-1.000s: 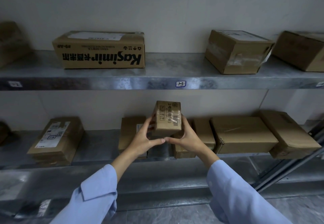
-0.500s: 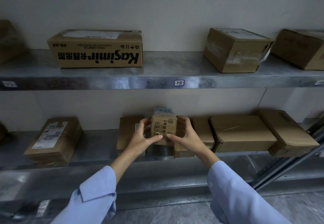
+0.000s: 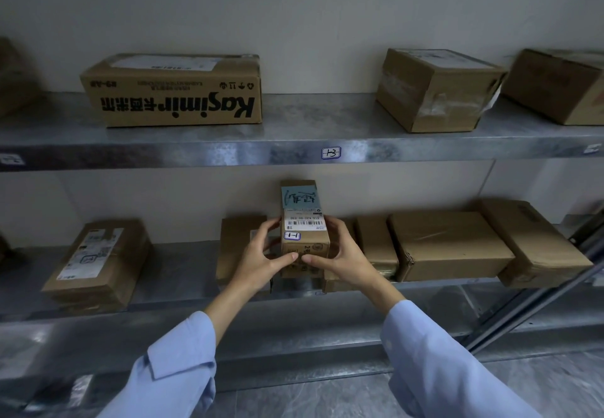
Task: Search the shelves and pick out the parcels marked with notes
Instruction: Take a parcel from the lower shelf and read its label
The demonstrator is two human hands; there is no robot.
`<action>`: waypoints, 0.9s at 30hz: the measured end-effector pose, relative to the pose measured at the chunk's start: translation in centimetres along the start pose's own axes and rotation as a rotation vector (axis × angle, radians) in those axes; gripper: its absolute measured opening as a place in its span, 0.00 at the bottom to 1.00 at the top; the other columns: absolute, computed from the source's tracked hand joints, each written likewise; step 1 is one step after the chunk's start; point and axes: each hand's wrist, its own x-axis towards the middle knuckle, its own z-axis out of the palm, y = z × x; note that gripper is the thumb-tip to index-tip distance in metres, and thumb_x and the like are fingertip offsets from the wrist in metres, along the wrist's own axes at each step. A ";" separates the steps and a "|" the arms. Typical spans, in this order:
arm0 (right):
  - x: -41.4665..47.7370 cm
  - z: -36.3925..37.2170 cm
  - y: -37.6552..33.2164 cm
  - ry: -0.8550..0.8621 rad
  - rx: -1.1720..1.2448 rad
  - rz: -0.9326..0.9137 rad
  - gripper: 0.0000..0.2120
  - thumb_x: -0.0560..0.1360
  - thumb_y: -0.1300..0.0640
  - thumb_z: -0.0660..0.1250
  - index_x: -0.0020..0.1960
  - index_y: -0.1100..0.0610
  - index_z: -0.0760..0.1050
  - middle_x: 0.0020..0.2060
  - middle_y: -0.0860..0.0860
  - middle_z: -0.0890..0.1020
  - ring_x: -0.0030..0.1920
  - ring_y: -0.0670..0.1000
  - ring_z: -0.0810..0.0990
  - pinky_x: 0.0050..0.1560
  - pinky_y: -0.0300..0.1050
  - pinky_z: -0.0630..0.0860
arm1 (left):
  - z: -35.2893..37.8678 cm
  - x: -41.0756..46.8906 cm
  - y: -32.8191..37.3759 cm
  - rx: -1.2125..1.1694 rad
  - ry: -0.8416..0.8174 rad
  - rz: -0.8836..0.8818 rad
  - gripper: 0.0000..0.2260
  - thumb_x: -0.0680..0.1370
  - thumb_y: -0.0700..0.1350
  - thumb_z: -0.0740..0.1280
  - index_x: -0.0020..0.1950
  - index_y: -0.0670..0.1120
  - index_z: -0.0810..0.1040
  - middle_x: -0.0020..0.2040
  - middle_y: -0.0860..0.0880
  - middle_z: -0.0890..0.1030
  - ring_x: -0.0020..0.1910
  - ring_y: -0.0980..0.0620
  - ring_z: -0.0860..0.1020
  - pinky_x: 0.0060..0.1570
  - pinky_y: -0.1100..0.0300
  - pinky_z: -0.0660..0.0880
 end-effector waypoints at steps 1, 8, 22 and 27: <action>0.0 0.0 0.0 0.020 0.003 -0.002 0.41 0.66 0.56 0.80 0.72 0.53 0.61 0.61 0.38 0.74 0.61 0.30 0.73 0.61 0.30 0.72 | 0.0 0.0 0.0 -0.001 -0.013 0.005 0.31 0.65 0.50 0.77 0.62 0.70 0.68 0.67 0.52 0.75 0.64 0.58 0.75 0.64 0.57 0.74; -0.7 -1.4 0.1 0.042 0.092 0.027 0.39 0.67 0.55 0.80 0.72 0.52 0.63 0.64 0.47 0.77 0.64 0.46 0.77 0.66 0.52 0.75 | -1.3 0.6 0.4 -0.035 -0.160 -0.001 0.31 0.67 0.49 0.79 0.67 0.59 0.72 0.69 0.53 0.73 0.65 0.54 0.75 0.59 0.57 0.76; -2.7 -4.6 -0.6 -0.125 0.144 -0.023 0.40 0.66 0.63 0.79 0.73 0.54 0.65 0.67 0.50 0.76 0.66 0.51 0.76 0.67 0.52 0.73 | -4.2 5.0 0.9 0.066 -0.071 -0.075 0.50 0.59 0.52 0.83 0.76 0.53 0.61 0.74 0.49 0.68 0.71 0.49 0.68 0.70 0.50 0.66; -2.8 -5.7 -0.7 -0.094 0.151 -0.051 0.37 0.65 0.65 0.79 0.70 0.54 0.69 0.64 0.50 0.79 0.64 0.52 0.77 0.65 0.48 0.74 | -4.3 5.1 0.9 0.107 -0.031 -0.059 0.44 0.62 0.47 0.82 0.74 0.51 0.65 0.68 0.48 0.74 0.67 0.51 0.72 0.64 0.54 0.70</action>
